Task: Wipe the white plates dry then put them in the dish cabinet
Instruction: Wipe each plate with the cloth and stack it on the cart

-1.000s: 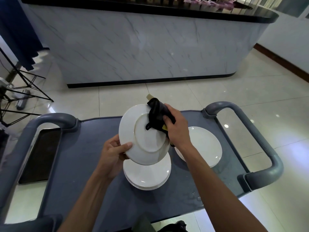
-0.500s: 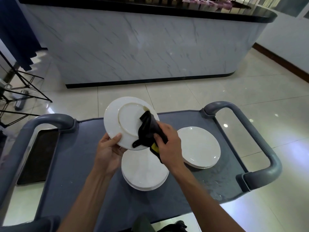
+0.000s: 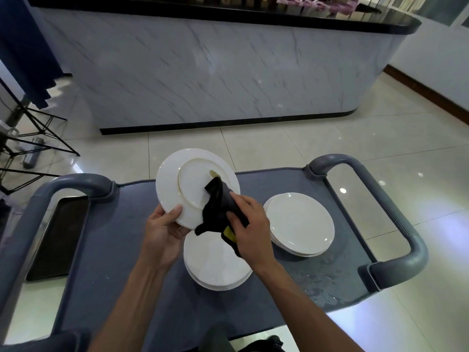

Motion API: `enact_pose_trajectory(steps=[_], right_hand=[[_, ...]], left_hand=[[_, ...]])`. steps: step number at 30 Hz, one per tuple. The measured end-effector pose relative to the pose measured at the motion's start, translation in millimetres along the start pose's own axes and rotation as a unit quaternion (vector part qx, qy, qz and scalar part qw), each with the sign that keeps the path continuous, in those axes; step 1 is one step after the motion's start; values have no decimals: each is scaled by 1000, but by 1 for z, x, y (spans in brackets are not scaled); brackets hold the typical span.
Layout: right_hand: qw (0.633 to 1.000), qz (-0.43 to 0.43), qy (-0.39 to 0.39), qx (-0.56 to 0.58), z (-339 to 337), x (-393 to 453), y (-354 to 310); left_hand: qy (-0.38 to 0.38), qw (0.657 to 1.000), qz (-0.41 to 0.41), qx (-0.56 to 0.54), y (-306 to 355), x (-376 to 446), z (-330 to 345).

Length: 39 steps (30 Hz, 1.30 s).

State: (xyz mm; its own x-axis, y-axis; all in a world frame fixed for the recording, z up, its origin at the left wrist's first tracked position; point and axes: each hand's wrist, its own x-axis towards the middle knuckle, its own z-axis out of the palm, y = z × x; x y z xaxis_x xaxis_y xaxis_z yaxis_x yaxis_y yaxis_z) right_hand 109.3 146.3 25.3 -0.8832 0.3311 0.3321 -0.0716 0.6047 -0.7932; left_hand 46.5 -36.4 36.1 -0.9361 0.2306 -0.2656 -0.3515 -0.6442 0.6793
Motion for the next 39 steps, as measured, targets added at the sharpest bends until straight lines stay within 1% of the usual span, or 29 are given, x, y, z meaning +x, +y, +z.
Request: enact_pose_trajectory(steps=[5, 8, 11, 15, 20, 24, 29, 31, 35, 39], right_hand=[[996, 72, 30, 41, -21, 26, 7], [995, 85, 42, 42, -33, 43, 10], [995, 88, 33, 30, -41, 60, 11], [998, 62, 14, 9, -42, 74, 5], [1000, -6, -4, -21, -31, 78, -13], [996, -39, -52, -58, -17, 72, -25], [982, -133, -103, -90, -4, 56, -36], [974, -156, -125, -110, -1, 49, -35], [970, -163, -133, -121, 3, 45, -34], [980, -115, -110, -118, 5, 56, -37]], left_hand=[[-18, 999, -21, 29, 1, -1, -8], [-35, 996, -35, 79, 0, -3, -12], [-59, 991, -46, 113, -3, -6, -12], [-89, 984, -52, 146, -10, -9, -11], [-103, 977, -52, 178, -13, -8, -9], [-94, 977, -51, 187, -14, -7, -6], [-83, 978, -54, 183, -15, -7, -8], [-78, 978, -56, 183, -15, -8, -10], [-73, 978, -59, 186, -15, -8, -13], [-82, 977, -55, 186, -13, -9, -13]])
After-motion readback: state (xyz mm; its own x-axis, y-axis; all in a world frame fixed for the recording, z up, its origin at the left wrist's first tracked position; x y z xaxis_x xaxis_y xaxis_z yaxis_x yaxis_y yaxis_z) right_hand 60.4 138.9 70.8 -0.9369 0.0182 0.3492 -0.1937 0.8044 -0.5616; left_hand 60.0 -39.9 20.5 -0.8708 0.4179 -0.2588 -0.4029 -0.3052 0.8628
